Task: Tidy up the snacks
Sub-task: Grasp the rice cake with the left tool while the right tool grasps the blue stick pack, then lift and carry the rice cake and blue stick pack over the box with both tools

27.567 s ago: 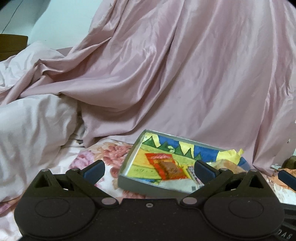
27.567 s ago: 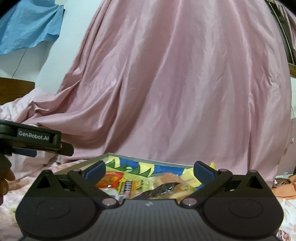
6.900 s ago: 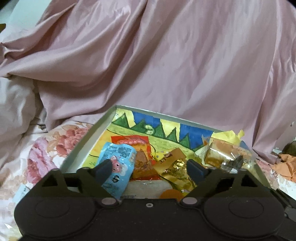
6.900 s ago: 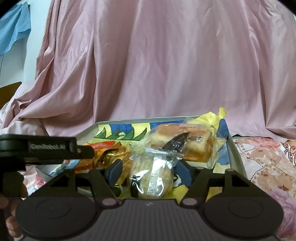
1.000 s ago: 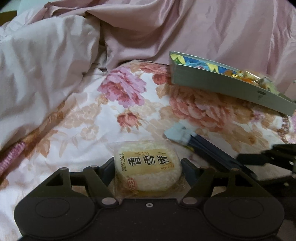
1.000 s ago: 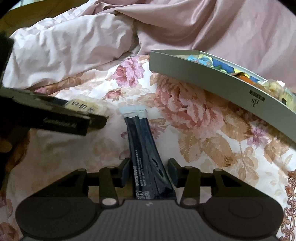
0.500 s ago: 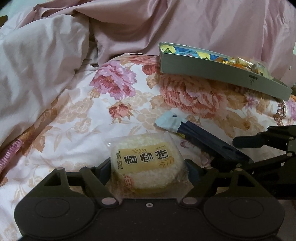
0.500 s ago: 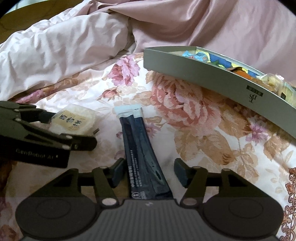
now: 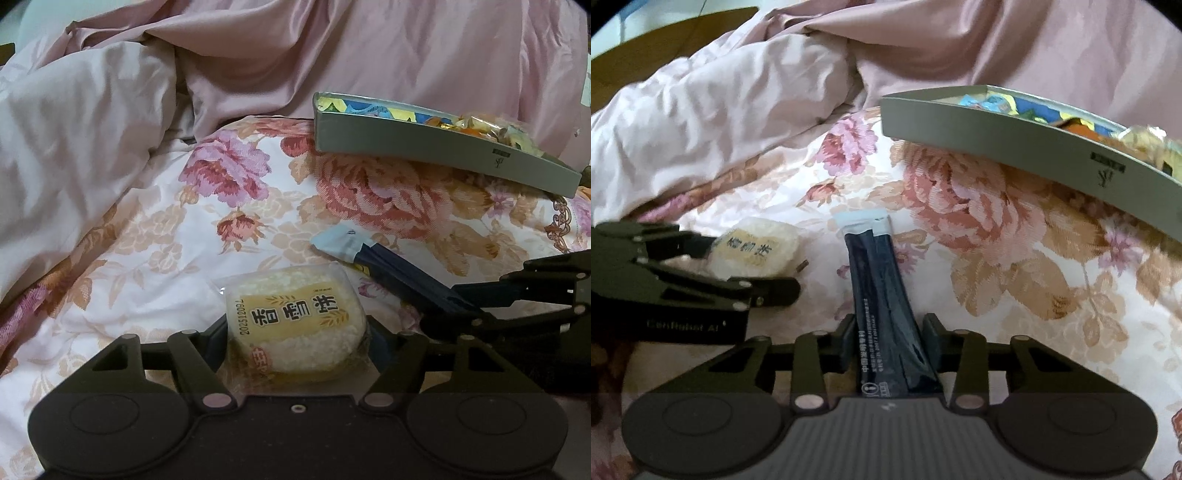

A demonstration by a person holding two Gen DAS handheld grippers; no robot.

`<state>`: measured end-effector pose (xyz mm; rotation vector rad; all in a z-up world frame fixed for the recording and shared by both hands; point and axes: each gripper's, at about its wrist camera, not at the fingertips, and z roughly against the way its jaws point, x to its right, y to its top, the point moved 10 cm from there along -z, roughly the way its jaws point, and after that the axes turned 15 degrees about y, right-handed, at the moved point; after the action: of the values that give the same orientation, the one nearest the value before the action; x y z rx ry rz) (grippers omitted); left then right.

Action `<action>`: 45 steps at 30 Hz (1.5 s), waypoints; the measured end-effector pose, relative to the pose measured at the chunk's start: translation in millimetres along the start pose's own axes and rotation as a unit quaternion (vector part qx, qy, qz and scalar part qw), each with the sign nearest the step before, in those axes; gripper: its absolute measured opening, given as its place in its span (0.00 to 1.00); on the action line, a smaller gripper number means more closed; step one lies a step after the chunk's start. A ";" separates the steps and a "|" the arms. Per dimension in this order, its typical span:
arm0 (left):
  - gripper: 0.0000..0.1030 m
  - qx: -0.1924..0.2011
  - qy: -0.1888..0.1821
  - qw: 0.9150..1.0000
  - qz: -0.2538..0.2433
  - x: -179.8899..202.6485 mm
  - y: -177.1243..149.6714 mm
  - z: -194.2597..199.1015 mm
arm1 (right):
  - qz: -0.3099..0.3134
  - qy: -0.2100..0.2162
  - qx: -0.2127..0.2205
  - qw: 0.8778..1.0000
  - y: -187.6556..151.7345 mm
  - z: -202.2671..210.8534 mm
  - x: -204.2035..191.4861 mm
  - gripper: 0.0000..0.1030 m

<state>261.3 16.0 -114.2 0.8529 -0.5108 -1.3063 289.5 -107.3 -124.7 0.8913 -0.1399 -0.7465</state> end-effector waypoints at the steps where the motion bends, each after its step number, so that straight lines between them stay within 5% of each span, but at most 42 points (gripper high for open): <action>1: 0.71 0.001 0.000 1.000 0.001 -0.2 0.3 0.0 | 0.008 -0.005 -0.001 1.000 -0.1 -0.3 -1.7 0.37; 5: 0.71 0.005 0.001 1.000 0.004 -0.4 0.8 1.1 | 0.103 -0.048 -0.013 0.993 -1.0 -3.2 -18.2 0.32; 12: 0.71 0.027 0.004 0.999 0.022 -4.2 6.7 6.2 | 0.257 -0.132 -0.019 0.957 -4.7 -5.3 -39.0 0.30; 30: 0.71 0.084 0.023 0.994 0.062 -11.2 30.6 20.9 | 0.337 -0.195 0.048 0.920 16.7 16.2 -45.5 0.30; 40: 0.71 0.103 0.038 0.990 0.084 -3.3 72.2 40.0 | 0.371 -0.245 0.094 0.891 37.9 41.6 -40.1 0.30; 45: 0.71 0.117 0.038 0.990 0.064 9.7 105.1 48.2 | 0.355 -0.261 0.130 0.888 57.3 63.5 -32.0 0.31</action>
<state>292.4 -2.1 -3.8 1.0425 -0.6567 -1.1063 270.4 -105.5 -35.3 0.7879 -1.0136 -0.2537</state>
